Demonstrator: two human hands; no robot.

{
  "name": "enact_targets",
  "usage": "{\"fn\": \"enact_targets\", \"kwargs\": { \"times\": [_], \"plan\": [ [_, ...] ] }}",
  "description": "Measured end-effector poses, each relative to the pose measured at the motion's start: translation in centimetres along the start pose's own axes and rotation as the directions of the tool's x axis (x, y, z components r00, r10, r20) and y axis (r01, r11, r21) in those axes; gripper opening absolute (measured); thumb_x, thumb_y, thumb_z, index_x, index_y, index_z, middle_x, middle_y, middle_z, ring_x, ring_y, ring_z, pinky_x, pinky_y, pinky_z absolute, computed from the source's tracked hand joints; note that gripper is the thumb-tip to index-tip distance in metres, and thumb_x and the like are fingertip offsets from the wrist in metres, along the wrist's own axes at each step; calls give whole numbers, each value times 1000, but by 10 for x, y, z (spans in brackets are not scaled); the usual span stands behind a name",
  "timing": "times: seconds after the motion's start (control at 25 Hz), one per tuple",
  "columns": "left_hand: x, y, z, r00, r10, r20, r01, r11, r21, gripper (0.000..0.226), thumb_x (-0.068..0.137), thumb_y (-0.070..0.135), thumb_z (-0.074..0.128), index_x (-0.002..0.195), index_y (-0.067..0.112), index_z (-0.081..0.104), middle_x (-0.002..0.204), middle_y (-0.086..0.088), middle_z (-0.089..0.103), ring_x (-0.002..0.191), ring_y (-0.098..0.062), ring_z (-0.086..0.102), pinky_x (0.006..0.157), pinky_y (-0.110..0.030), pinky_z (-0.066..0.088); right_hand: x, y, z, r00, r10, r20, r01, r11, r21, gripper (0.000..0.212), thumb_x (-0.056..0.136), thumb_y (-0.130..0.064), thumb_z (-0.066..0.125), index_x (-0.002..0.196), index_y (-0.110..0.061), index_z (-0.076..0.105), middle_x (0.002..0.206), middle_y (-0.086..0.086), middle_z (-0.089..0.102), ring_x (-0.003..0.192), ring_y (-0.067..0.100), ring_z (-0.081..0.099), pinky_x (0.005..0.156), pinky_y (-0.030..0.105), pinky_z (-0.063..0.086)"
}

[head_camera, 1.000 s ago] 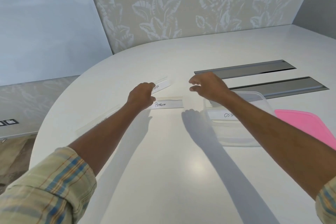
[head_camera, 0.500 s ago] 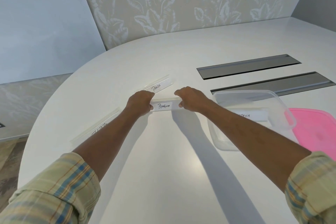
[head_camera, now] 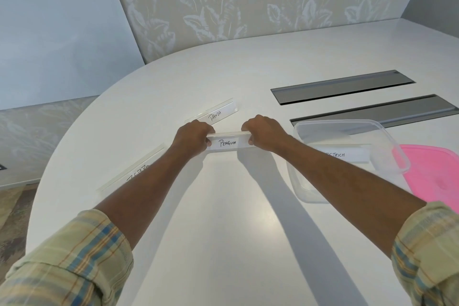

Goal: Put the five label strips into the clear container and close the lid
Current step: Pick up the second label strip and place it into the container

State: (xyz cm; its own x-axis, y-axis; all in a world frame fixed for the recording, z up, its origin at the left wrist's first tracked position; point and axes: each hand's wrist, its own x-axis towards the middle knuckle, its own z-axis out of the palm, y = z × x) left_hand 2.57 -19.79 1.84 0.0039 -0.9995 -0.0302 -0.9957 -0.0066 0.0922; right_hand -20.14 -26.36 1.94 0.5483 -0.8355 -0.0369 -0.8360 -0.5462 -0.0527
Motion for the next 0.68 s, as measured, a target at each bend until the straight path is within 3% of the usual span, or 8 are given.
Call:
{"fn": "enact_targets", "kwargs": {
  "times": [0.28,0.52,0.6,0.68],
  "plan": [
    [-21,23,-42,997,38,-73,-40,999,-34,58,87,-2,54,135,27,69,107,10,80,120,-22,61,89,-36,53,-36,13,-46,998,3,-60,-1,999,46,30,82,-9,72,109,-21,74,105,4,74,103,30,67,78,38,55],
    [-33,62,-90,980,113,-163,-121,992,-41,46,83,-2,58,117,24,77,97,1,79,102,-27,67,80,-43,58,-73,40,-104,983,41,-179,-20,993,114,38,83,-14,82,118,-24,75,115,0,76,110,26,67,81,35,51],
    [-34,81,-102,973,134,-190,-147,987,-60,47,84,0,59,120,25,76,99,0,79,101,-27,67,81,-43,58,-88,54,-121,978,80,-192,-53,988,145,38,81,-12,83,117,-24,75,113,2,76,100,26,68,78,34,50],
    [-34,102,-109,964,160,-211,-175,983,-57,46,84,1,60,119,26,77,99,0,79,100,-27,67,80,-42,58,-105,69,-134,974,126,-190,-96,983,159,37,81,-10,82,114,-25,76,108,2,76,78,20,63,71,31,46]
  ]
}}
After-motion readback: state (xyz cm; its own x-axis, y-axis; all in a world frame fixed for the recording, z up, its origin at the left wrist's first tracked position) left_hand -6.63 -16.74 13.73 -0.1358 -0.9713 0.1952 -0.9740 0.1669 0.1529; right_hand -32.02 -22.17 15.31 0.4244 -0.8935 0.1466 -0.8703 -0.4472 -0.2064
